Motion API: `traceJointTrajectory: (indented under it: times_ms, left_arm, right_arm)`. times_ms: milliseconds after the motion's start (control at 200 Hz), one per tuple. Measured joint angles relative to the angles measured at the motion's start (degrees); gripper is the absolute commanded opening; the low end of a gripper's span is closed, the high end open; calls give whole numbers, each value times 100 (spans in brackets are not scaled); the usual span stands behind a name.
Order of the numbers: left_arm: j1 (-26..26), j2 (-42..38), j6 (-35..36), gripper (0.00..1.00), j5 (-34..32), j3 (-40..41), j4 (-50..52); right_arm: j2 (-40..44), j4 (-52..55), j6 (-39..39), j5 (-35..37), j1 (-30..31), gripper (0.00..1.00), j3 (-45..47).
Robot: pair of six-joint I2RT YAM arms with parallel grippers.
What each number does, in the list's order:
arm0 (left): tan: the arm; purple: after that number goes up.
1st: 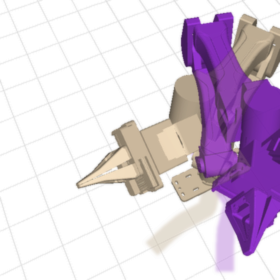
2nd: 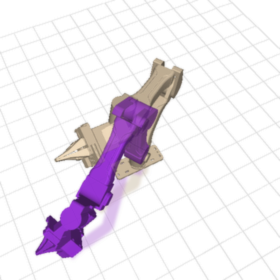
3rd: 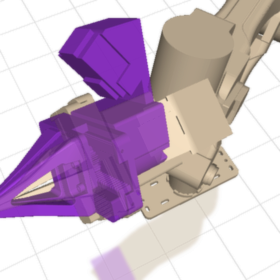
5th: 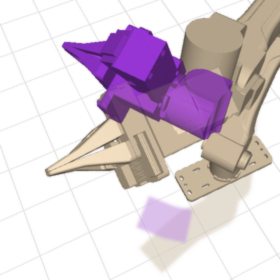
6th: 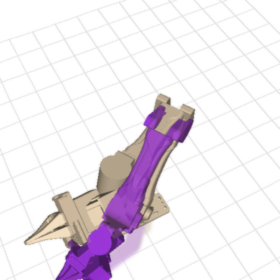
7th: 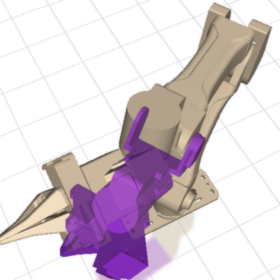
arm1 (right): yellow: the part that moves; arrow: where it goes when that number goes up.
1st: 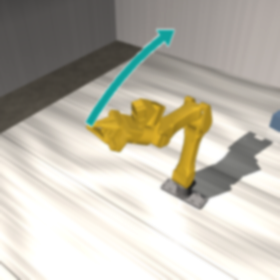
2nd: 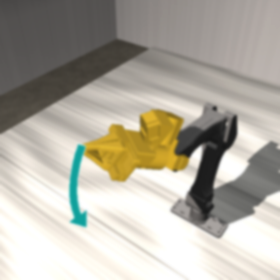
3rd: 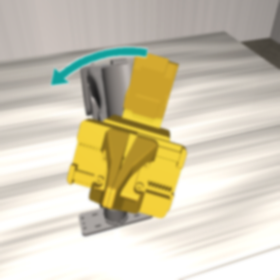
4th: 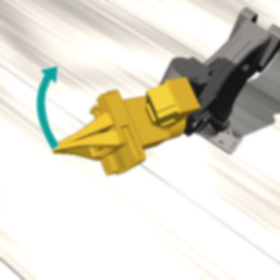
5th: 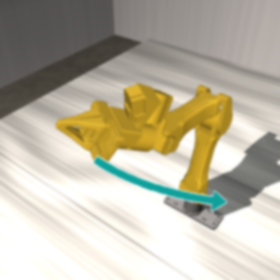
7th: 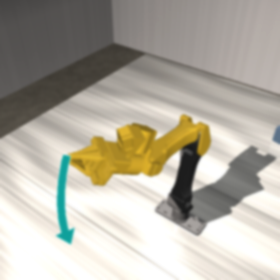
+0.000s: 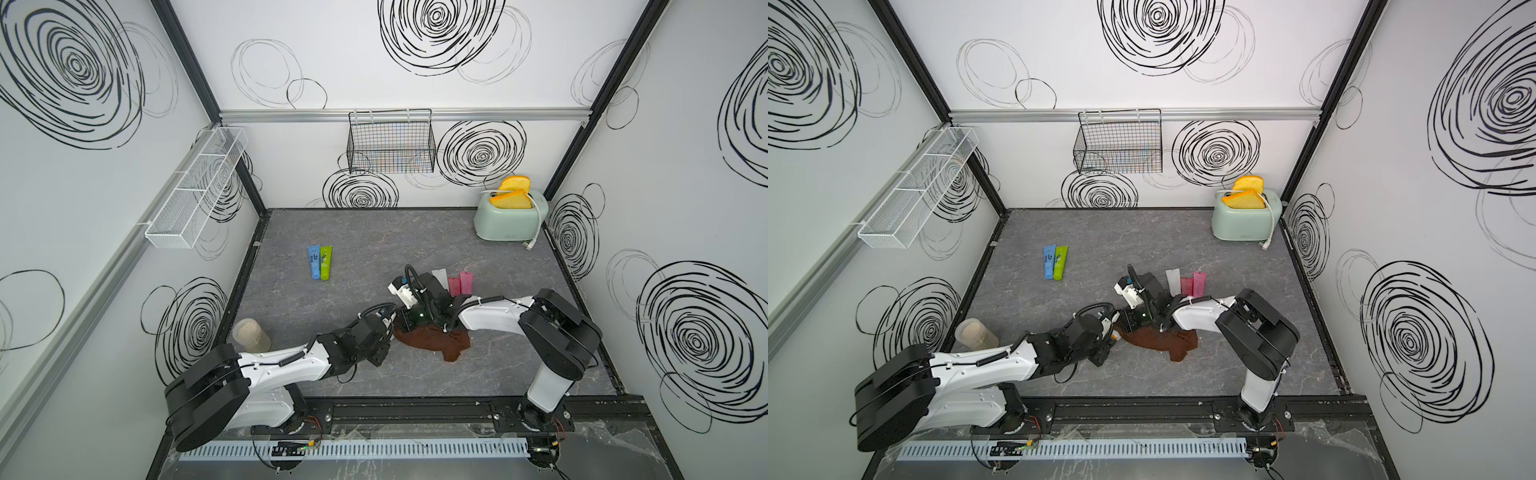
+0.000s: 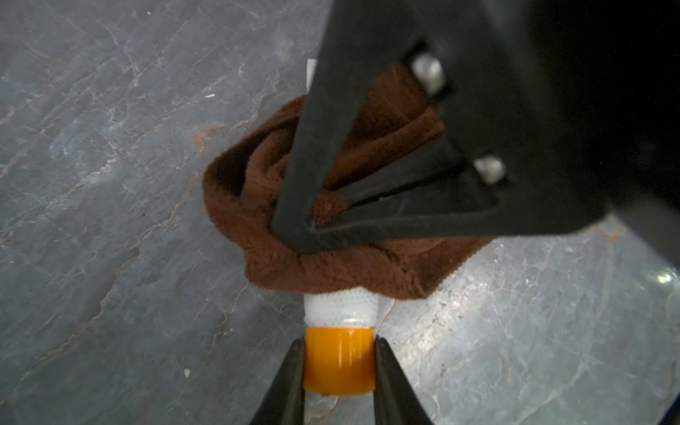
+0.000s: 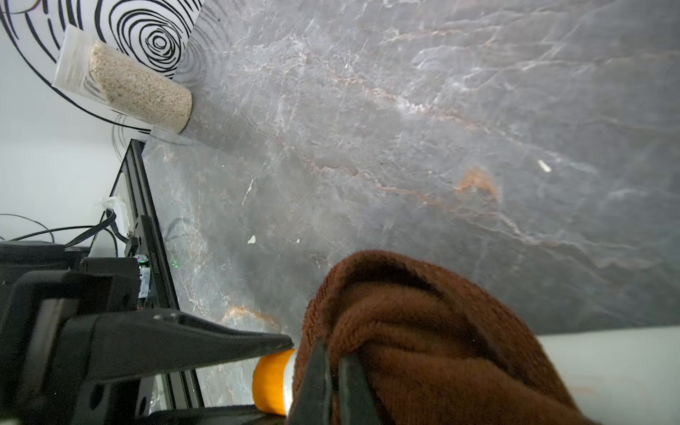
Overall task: Wipe the surface of the toothpaste tube
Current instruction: Wipe the dirt from the toothpaste tube, then place the toothpaste at the center of the board.
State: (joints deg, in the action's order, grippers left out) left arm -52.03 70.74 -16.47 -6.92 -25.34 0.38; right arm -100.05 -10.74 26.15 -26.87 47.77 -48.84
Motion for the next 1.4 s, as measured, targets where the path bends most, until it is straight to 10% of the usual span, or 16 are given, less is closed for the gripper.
traceJointTrajectory:
  times_ms: [325, 615, 975, 1401]
  left_arm:
    - [269, -267, -85, 0, 37, 17, -31]
    - [1344, -289, -348, 0, 24, -662, 205]
    - [1215, 2186, -726, 0, -170, -3158, -592]
    - [719, 4885, -1222, 0, -540, -5034, -911]
  right_arm:
    - [83, 4, -173, 306, -1167, 0, 420]
    - [1508, -181, -83, 120, -693, 0, 1886]
    - [4201, 22, 26, 485, -859, 0, 3397]
    - [4852, 103, 17, 437, -988, 0, 3633]
